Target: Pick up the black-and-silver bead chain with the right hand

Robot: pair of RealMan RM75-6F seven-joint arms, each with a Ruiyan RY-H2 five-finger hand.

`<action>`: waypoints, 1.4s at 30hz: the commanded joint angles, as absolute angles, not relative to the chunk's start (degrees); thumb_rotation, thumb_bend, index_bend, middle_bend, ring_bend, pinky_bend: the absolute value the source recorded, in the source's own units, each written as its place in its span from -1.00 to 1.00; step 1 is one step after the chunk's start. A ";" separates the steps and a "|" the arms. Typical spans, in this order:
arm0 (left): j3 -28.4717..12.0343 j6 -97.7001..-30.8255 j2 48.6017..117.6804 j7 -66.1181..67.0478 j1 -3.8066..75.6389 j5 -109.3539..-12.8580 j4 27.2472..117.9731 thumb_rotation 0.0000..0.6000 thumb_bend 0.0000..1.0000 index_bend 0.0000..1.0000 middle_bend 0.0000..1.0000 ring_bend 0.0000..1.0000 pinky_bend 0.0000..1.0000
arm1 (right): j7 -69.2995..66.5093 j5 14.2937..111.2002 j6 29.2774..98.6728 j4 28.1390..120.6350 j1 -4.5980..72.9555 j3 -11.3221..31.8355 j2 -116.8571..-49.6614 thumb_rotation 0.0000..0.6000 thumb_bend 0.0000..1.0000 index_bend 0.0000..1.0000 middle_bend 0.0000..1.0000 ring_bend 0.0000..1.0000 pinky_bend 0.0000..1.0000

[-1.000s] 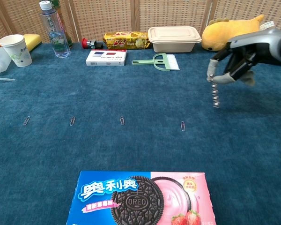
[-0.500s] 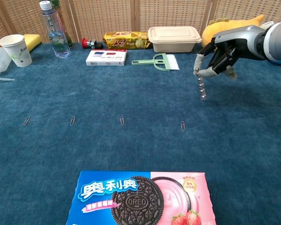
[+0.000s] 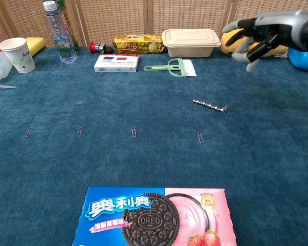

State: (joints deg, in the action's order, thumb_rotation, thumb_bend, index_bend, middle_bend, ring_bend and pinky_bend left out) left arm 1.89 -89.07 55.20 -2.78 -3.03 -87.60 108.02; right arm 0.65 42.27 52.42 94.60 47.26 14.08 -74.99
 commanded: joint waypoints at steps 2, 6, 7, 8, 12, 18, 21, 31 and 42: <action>2.00 -88.73 55.13 -2.61 -3.00 -87.41 108.12 0.95 -0.47 -0.82 -0.54 -0.76 -0.78 | -1.13 49.19 62.12 97.10 41.51 13.66 -74.56 1.00 0.02 -1.00 -0.81 -0.85 -0.35; 2.38 -87.49 54.98 -2.70 -2.79 -86.88 108.31 0.95 -0.47 -0.83 -0.57 -0.78 -0.78 | 0.36 56.28 72.46 98.30 36.30 11.18 -75.44 1.00 0.02 -1.00 -0.82 -0.87 -0.38; 2.41 -87.39 55.00 -2.59 -2.77 -86.84 108.30 0.95 -0.47 -0.83 -0.57 -0.78 -0.78 | 2.21 58.62 76.06 98.80 34.45 9.74 -75.59 1.00 0.02 -1.00 -0.81 -0.87 -0.38; 2.42 -87.41 55.04 -2.59 -2.81 -86.80 108.26 0.95 -0.47 -0.83 -0.57 -0.78 -0.78 | 3.43 60.00 78.18 99.17 33.25 8.85 -75.65 1.00 0.02 -1.00 -0.81 -0.86 -0.39; 2.66 -87.73 55.52 -3.13 -3.12 -87.19 107.76 0.95 -0.47 -0.83 -0.57 -0.78 -0.78 | 8.88 64.16 84.17 100.08 28.72 4.74 -75.13 1.00 0.02 -0.98 -0.75 -0.84 -0.39; 3.58 -88.94 56.70 -3.17 -4.21 -88.56 106.15 0.95 -0.47 -0.81 -0.57 -0.78 -0.78 | 12.23 72.08 92.22 100.45 21.45 -1.18 -75.52 1.00 0.02 -0.77 -0.58 -0.75 -0.36; 3.92 -90.07 57.20 -3.15 -4.77 -89.80 105.75 0.95 -0.47 -0.78 -0.57 -0.76 -0.78 | 13.48 75.07 94.62 101.03 18.34 -3.98 -75.29 1.00 0.02 -0.71 -0.56 -0.71 -0.34; 5.99 -91.78 58.12 -2.43 -6.53 -93.08 106.03 0.95 -0.47 -0.74 -0.57 -0.74 -0.78 | 13.15 82.46 98.50 104.16 9.46 -9.58 -73.36 1.00 0.02 -0.71 -0.52 -0.69 -0.34; 6.19 -91.45 56.67 -2.66 -6.33 -93.79 108.63 0.96 -0.47 -0.74 -0.57 -0.74 -0.78 | 9.78 85.46 99.73 100.66 5.00 -7.13 -75.14 1.00 0.02 -0.70 -0.52 -0.69 -0.34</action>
